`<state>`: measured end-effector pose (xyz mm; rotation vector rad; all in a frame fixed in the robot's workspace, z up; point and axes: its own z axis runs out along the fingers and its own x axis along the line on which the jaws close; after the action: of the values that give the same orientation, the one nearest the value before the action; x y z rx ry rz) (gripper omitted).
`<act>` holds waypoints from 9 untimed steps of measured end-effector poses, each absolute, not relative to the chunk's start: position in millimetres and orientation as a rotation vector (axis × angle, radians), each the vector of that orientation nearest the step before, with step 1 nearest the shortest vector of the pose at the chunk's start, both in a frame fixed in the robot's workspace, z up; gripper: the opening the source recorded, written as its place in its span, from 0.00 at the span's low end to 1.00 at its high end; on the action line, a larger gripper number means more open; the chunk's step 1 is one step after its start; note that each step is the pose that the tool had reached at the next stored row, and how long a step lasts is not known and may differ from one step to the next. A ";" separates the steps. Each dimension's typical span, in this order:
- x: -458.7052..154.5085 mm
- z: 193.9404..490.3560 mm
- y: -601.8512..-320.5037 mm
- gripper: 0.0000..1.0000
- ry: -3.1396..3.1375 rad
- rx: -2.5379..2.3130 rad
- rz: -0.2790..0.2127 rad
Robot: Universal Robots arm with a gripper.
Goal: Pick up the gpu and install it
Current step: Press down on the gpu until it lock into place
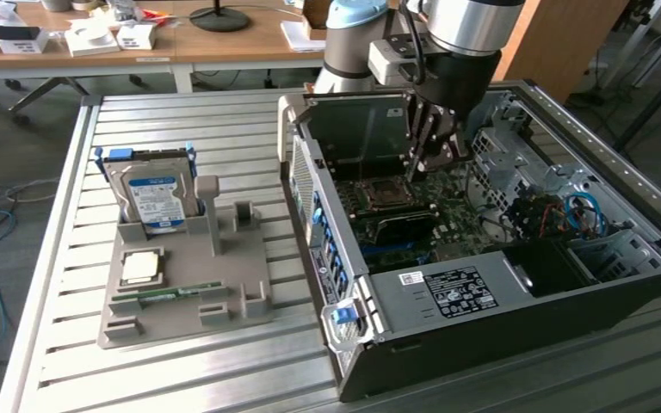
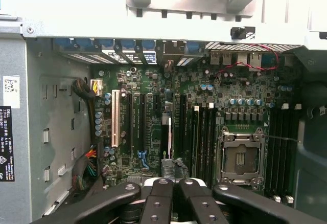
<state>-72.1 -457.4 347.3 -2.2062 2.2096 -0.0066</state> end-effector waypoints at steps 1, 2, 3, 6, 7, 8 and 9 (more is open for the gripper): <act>-72.1 347.3 -457.4 0.11 2.210 -2.206 -0.007; -72.1 347.3 -457.4 0.11 2.210 -2.206 -0.007; -72.1 347.3 -457.4 0.11 2.210 -2.206 -0.007; -72.1 347.3 -457.4 0.11 2.210 -2.206 -0.007; -72.1 347.3 -457.4 0.11 2.210 -2.206 -0.007; -72.1 347.3 -457.4 0.11 2.210 -2.206 -0.007; -72.1 346.8 -457.4 0.11 2.210 -2.206 -0.007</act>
<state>-72.1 -457.4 346.8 -2.2063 2.2096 -0.0066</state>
